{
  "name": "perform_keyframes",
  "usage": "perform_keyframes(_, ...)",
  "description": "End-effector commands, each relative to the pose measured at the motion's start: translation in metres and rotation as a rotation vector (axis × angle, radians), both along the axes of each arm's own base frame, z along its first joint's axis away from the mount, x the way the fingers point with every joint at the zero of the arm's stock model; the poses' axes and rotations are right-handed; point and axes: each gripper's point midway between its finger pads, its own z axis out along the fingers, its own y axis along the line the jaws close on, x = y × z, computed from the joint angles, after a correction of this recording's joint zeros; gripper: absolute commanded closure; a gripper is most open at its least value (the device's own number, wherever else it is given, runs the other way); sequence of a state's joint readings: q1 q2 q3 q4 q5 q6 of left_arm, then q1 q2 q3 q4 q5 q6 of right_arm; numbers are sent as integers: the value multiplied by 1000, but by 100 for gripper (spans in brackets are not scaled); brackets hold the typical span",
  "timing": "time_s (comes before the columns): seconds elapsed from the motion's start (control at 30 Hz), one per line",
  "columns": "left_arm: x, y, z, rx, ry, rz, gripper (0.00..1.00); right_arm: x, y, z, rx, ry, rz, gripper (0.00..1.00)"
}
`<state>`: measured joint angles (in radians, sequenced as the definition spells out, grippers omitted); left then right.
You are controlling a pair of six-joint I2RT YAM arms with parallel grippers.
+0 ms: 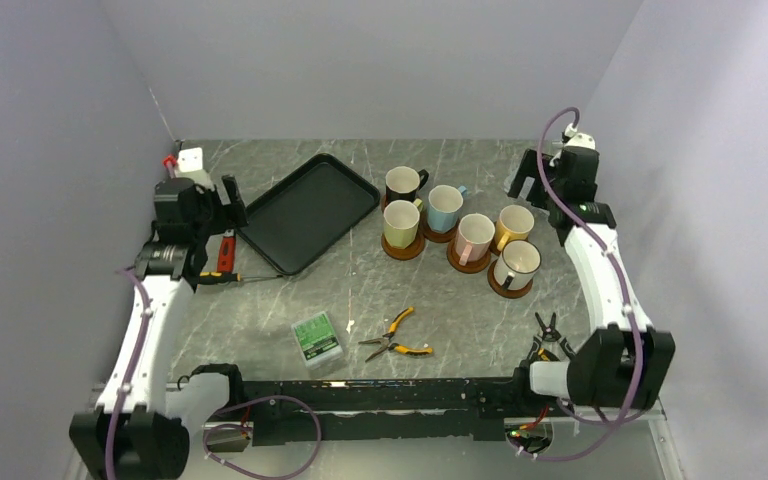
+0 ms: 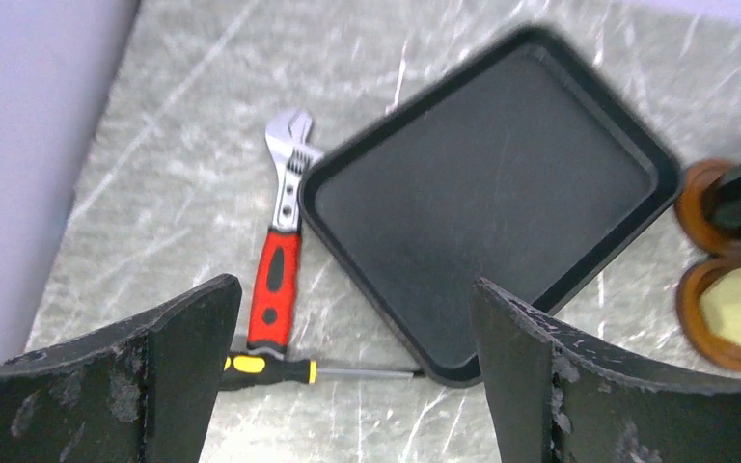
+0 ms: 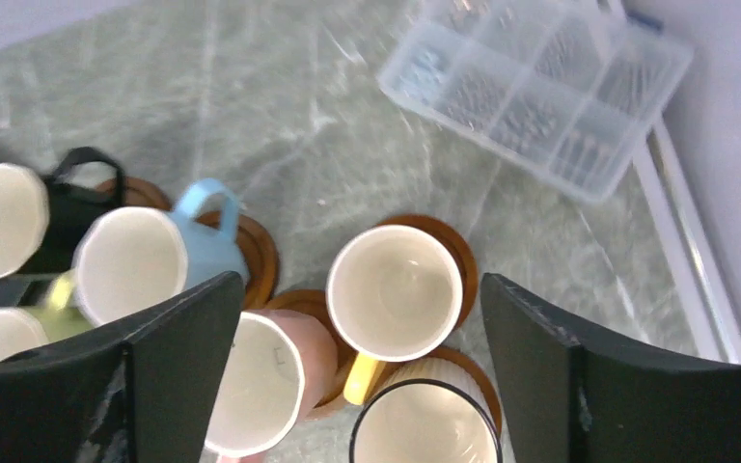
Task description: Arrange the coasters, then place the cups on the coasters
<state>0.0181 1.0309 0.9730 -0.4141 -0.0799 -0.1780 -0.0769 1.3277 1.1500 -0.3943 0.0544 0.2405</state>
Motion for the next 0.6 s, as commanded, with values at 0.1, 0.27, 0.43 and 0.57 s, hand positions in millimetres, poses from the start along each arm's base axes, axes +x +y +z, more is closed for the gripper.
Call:
perform_keyframes(0.1,-23,13,93,7,-366,90,6,-23,15,109,-93,-411,129,0)
perform_keyframes(0.27,-40,27,90,40,-391,167,6,-54,9,125,-146,-540,92,0)
perform_keyframes(0.43,-46,25,88,30,-414,157,6,-74,9,122,-166,-638,81,0)
perform_keyframes(0.57,-47,25,89,34,-415,159,6,-74,9,127,-170,-624,84,0)
